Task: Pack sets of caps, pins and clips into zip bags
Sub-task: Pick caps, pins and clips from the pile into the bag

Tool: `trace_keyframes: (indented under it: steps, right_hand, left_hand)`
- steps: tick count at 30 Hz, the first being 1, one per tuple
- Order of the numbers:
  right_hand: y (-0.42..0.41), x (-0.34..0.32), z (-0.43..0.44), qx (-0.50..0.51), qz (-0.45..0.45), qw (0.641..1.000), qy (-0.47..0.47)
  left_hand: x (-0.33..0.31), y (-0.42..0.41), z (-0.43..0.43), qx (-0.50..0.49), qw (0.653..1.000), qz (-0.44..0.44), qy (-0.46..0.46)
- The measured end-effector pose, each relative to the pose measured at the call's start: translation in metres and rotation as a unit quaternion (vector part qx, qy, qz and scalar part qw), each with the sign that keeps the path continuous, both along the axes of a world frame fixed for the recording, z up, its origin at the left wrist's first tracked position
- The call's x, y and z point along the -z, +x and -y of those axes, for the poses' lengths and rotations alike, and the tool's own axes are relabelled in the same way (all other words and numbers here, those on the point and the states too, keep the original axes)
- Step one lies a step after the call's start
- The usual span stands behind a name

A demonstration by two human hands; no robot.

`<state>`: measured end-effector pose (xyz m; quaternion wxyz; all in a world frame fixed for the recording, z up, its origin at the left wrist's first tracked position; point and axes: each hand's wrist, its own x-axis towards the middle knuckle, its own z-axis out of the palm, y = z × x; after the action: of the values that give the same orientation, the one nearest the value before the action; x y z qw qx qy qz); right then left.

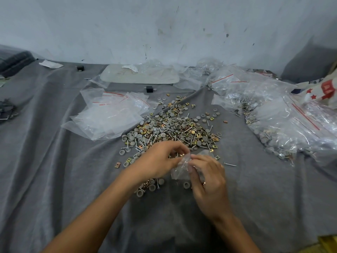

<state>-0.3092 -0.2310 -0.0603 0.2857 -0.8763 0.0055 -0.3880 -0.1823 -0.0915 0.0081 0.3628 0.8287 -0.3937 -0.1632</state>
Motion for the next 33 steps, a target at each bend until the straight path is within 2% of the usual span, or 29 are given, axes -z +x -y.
trace_keyframes:
  steps: [4, 6, 8, 11, 15, 18, 21, 23, 26, 28, 30, 33]
  right_hand:
    - [0.0, -0.013, 0.023, -0.031, -0.174, 0.982, 0.071]
    - [0.003, -0.013, 0.038, -0.044, -0.249, 0.967, 0.021]
    - [0.008, -0.012, 0.049, -0.045, -0.286, 0.956, -0.042]
    - [0.01, -0.012, 0.057, -0.031, -0.295, 0.953, -0.063]
    - [0.007, -0.03, 0.056, -0.043, -0.287, 0.955, -0.061]
    - [0.005, -0.055, 0.044, -0.095, -0.271, 0.955, -0.067]
    - [0.006, -0.077, 0.032, -0.146, -0.289, 0.936, -0.138]
    - [0.01, -0.087, 0.031, -0.137, -0.31, 0.922, -0.186]
    - [0.015, -0.101, 0.039, -0.122, -0.325, 0.917, -0.195]
    - [0.015, -0.109, 0.047, -0.107, -0.335, 0.919, -0.18]
    - [0.01, -0.114, 0.057, -0.092, -0.334, 0.926, -0.151]
    - [0.003, -0.117, 0.067, -0.069, -0.326, 0.936, -0.115]
  left_hand:
    - [0.009, 0.003, -0.001, 0.0, 0.997, -0.053, -0.057]
    - [0.013, 0.002, -0.003, -0.021, 0.996, -0.05, -0.076]
    - [0.015, 0.002, -0.004, -0.053, 0.994, -0.04, -0.092]
    - [0.018, 0.003, -0.005, -0.094, 0.988, -0.033, -0.12]
    - [0.018, 0.002, -0.006, -0.094, 0.99, -0.015, -0.101]
    - [0.016, 0.001, -0.005, -0.084, 0.989, -0.064, -0.105]
    - [0.014, 0.003, -0.002, -0.076, 0.987, -0.093, -0.111]
    - [0.012, 0.003, -0.001, -0.071, 0.977, -0.147, -0.135]
    - [0.011, 0.002, -0.002, -0.089, 0.967, -0.183, -0.151]
    - [0.014, 0.002, -0.007, -0.114, 0.977, -0.13, -0.125]
    - [0.018, 0.001, -0.012, -0.115, 0.991, -0.019, -0.059]
    - [0.023, -0.011, -0.012, -0.044, 0.996, 0.068, 0.04]
